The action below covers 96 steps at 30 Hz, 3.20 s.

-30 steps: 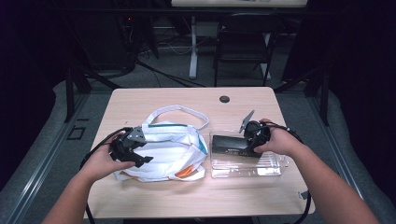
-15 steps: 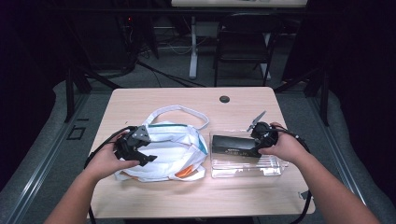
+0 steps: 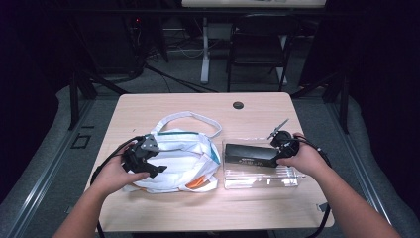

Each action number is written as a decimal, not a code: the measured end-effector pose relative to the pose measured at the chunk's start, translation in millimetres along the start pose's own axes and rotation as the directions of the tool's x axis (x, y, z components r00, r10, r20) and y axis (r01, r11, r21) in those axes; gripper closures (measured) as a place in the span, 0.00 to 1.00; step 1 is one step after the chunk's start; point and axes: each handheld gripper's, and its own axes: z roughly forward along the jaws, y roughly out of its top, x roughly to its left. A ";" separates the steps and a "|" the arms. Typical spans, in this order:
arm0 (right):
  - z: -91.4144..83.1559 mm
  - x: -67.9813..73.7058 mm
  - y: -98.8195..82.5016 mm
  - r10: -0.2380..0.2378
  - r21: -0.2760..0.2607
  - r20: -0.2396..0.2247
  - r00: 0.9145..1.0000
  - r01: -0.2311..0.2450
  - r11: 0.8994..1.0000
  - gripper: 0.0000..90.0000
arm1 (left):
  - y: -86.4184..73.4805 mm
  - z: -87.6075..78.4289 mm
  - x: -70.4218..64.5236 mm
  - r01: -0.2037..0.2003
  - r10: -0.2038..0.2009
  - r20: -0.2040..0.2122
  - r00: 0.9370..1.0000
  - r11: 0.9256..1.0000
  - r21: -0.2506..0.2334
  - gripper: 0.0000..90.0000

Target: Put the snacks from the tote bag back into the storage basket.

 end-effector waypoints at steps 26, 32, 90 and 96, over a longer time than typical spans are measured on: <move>18.1 -2.5 0.0 0.108 0.059 -0.006 0.994 -0.107 0.992 0.38 | -1.0 1.2 -4.3 0.013 -0.013 -0.015 1.000 1.000 -0.001 0.42; 18.5 -2.4 6.6 0.083 0.083 -0.001 0.997 -0.083 0.993 0.38 | -5.7 -2.0 -4.8 0.027 -0.028 -0.020 0.999 1.000 -0.012 0.42; 19.7 3.0 15.2 0.185 0.062 0.028 0.982 -0.186 0.981 0.40 | -13.6 -9.9 -9.7 0.039 -0.041 -0.064 0.997 0.999 -0.037 0.42; 3.1 7.7 15.4 0.157 0.019 0.041 0.987 -0.158 0.987 0.40 | -13.8 -11.0 -9.9 0.041 -0.044 -0.069 0.997 0.998 -0.039 0.42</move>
